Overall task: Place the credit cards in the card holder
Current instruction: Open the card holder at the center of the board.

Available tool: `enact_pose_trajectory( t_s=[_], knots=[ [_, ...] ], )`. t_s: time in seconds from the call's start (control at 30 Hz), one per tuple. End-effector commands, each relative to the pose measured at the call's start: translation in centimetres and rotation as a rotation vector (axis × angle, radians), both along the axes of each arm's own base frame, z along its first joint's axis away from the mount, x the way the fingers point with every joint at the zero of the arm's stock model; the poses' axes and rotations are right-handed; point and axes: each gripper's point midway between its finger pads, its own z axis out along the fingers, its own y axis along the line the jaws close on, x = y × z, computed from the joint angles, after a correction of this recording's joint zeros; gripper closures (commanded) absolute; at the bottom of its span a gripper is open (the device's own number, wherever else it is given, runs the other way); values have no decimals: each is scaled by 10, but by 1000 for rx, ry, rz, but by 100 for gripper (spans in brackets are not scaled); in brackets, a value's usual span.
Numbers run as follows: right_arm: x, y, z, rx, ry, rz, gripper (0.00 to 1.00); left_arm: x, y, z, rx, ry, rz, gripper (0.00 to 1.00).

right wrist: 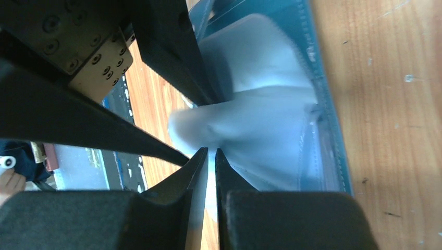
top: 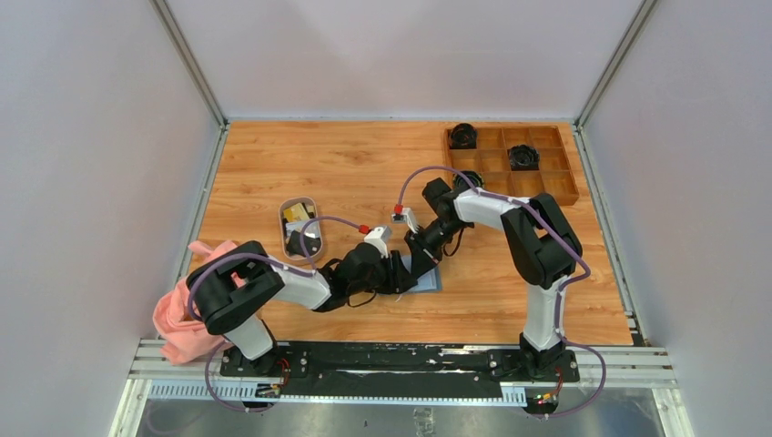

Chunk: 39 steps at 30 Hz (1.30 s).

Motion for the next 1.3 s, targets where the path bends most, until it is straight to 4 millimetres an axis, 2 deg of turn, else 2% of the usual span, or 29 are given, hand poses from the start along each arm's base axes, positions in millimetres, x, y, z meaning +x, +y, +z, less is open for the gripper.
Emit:
enact_pose_trajectory(
  t_s=[0.0, 0.1, 0.2, 0.37, 0.73, 0.9, 1.27],
  knots=[
    [3, 1, 11, 23, 0, -5, 86, -16, 39, -63, 205, 132, 33, 60],
    [6, -4, 16, 20, -48, 10, 85, -17, 46, -70, 219, 153, 49, 71],
    [11, -15, 17, -16, -140, 40, 84, -17, 51, -70, 221, 158, 59, 73],
    [20, -29, 15, -84, -223, 40, 84, -15, 51, -67, 214, 150, 61, 73],
    [29, -43, -10, -228, -202, -3, 80, -14, 49, -63, 204, 140, 56, 71],
    [33, -46, -8, -242, -215, -21, 71, -14, 48, -62, 200, 138, 55, 70],
    [41, -53, 2, -253, -260, -63, 65, -14, 48, -60, 193, 137, 53, 69]
  ],
)
